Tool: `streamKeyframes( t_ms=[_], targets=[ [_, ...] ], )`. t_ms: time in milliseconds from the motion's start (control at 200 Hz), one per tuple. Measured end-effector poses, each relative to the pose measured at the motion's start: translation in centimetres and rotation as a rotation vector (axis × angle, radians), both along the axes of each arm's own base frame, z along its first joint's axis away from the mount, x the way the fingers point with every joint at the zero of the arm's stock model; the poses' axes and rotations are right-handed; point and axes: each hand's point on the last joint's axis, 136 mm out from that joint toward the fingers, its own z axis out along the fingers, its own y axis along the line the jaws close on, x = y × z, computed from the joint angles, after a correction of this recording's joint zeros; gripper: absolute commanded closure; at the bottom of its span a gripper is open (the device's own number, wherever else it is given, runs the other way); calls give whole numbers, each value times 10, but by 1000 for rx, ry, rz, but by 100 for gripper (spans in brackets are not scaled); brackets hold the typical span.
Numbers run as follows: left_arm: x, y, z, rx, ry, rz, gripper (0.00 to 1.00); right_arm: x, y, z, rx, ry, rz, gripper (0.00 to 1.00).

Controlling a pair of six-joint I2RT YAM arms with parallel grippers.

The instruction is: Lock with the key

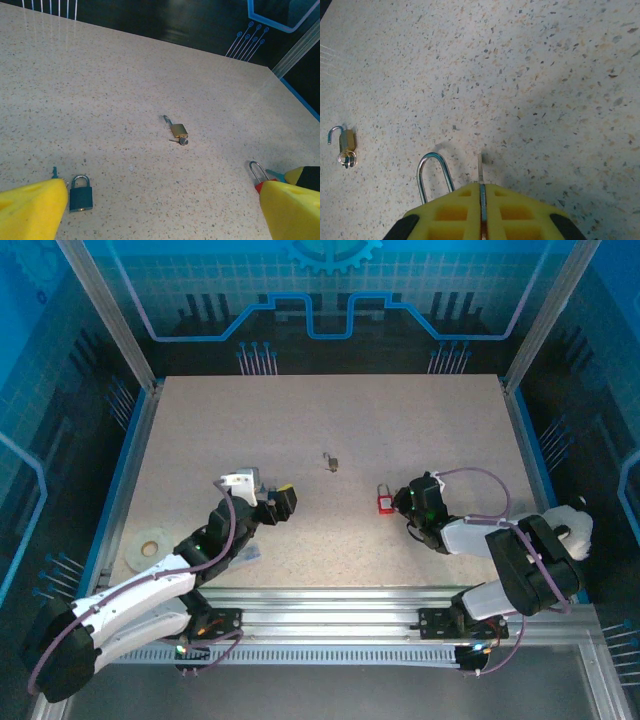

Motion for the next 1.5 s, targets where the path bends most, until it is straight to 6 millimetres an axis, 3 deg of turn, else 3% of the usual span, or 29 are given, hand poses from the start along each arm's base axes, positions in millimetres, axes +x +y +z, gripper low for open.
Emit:
streamKeyframes(
  t_ms=[490,560,615,781,981,1001,1031,1186,1501],
  targets=[
    [0,0,0,1,0,0,1,-8,-3,-7,0,27,-5,85],
    [0,0,0,1,1,0,1,-10,-4,-5,-3,28,-7,81],
    [0,0,-1,2,2,0,1,-10,-4,0,-5,17,-4,74],
    [-1,1,-2,6,7,0,1,-13,-8,20,-56,-12,9,39],
    [-1,2,-4,8,15,6,1,-11,2,61,-129,-81,68,18],
    [-1,2,-4,7,15,8,1,-11,3,64,-131,-88,69,14],
    [-1,2,-4,7,16,10,1,-11,5,69,-137,-96,77,1],
    [0,5,-5,-3,22,27,1,-15,17,85,-183,-114,142,0],
    [1,16,-8,-5,32,96,1,-20,61,125,-308,-139,305,0]
  ],
)
